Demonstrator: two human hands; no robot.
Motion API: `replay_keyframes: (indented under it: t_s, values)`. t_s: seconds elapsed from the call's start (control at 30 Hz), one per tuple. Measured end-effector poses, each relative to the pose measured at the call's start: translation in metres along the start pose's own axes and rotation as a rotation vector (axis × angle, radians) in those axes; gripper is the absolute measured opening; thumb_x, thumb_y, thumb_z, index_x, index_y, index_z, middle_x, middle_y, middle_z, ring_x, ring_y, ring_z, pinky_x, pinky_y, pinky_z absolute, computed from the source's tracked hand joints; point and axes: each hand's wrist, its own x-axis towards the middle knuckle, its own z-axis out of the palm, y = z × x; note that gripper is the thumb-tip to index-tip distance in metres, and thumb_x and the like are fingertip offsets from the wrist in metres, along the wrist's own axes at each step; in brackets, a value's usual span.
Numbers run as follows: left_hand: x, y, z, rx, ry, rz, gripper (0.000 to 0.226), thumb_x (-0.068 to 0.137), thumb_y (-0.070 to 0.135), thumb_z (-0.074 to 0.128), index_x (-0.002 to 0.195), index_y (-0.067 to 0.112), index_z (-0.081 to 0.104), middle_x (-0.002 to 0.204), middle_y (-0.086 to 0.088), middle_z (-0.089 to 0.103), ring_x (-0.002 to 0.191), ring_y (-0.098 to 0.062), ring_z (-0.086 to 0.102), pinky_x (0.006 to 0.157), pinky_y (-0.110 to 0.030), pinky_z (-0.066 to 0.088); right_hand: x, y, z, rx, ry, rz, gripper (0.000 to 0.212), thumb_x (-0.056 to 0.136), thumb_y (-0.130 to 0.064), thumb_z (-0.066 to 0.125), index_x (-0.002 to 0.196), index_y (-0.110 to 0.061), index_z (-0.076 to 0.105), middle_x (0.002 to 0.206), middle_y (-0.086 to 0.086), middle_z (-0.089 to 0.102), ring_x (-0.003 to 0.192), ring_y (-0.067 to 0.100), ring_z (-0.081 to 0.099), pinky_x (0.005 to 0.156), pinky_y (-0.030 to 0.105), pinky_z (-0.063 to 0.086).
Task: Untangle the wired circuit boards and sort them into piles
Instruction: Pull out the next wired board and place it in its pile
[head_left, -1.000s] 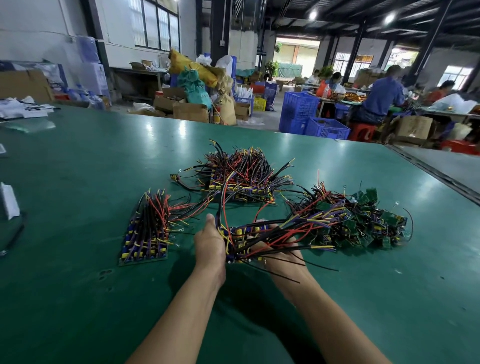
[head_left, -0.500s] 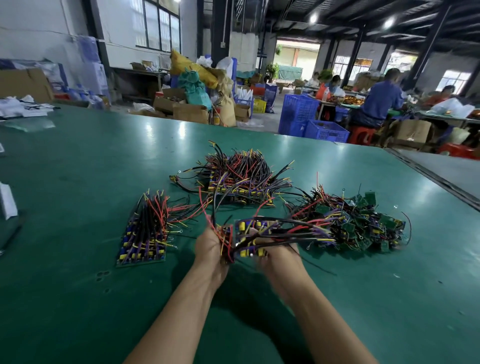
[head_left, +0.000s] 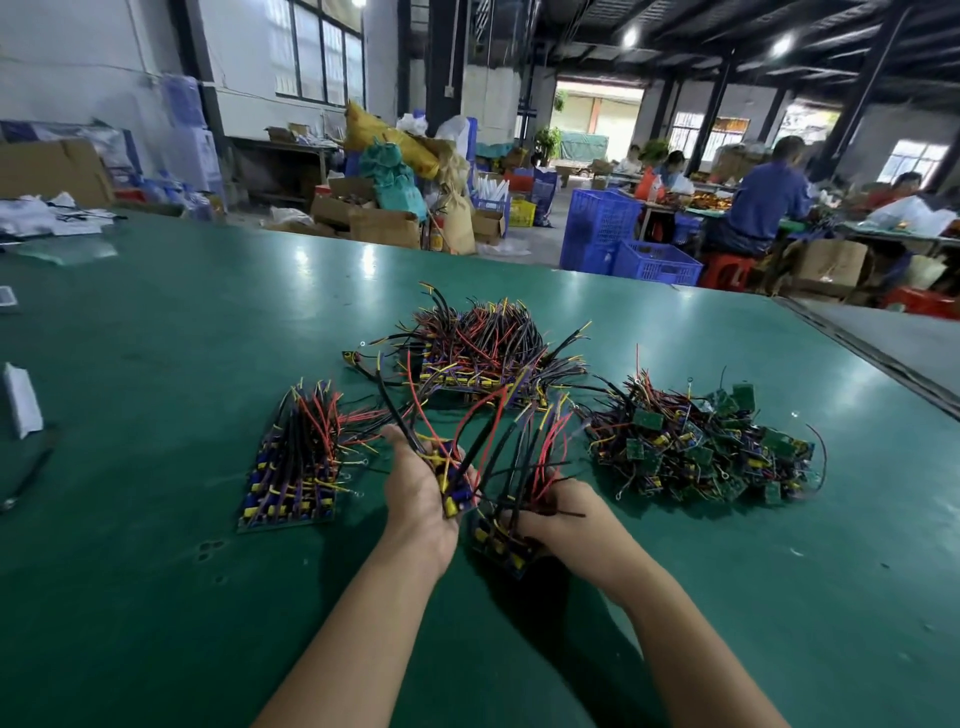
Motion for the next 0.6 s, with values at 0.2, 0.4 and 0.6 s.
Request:
replay_keyframes:
  t_s: [0.2, 0.4, 0.6]
  values:
    - [-0.001, 0.001, 0.001, 0.101, 0.044, -0.022, 0.075, 0.088, 0.074, 0.021, 0.074, 0.011, 0.058, 0.045, 0.0, 0.058, 0.032, -0.014, 0.051, 0.034, -0.018, 0.04, 0.005, 0.004, 0.002, -0.229, 0.189, -0.065, 0.025, 0.095, -0.018, 0.057, 0.119, -0.024, 0.061, 0.106, -0.01, 0.067, 0.106, 0.019, 0.06, 0.076, 0.02, 0.042]
    - [-0.006, -0.005, 0.001, 0.147, 0.034, -0.034, 0.069, 0.091, 0.07, 0.024, 0.073, 0.011, 0.055, 0.042, -0.001, 0.057, 0.033, -0.015, 0.056, 0.036, -0.021, 0.043, -0.004, -0.002, 0.014, -0.256, 0.572, 0.001, 0.054, 0.088, -0.008, 0.057, 0.14, -0.01, 0.042, 0.136, 0.008, 0.04, 0.126, 0.023, 0.033, 0.102, 0.029, 0.028]
    - [-0.006, -0.009, 0.005, 0.126, -0.04, 0.021, 0.063, 0.091, 0.069, 0.025, 0.073, 0.015, 0.051, 0.044, 0.002, 0.057, 0.037, -0.013, 0.056, 0.045, -0.026, 0.046, -0.015, -0.021, 0.023, 0.055, 0.659, -0.226, 0.044, 0.082, -0.007, 0.068, 0.11, -0.03, 0.043, 0.098, -0.003, 0.051, 0.086, 0.009, 0.052, 0.077, 0.026, 0.044]
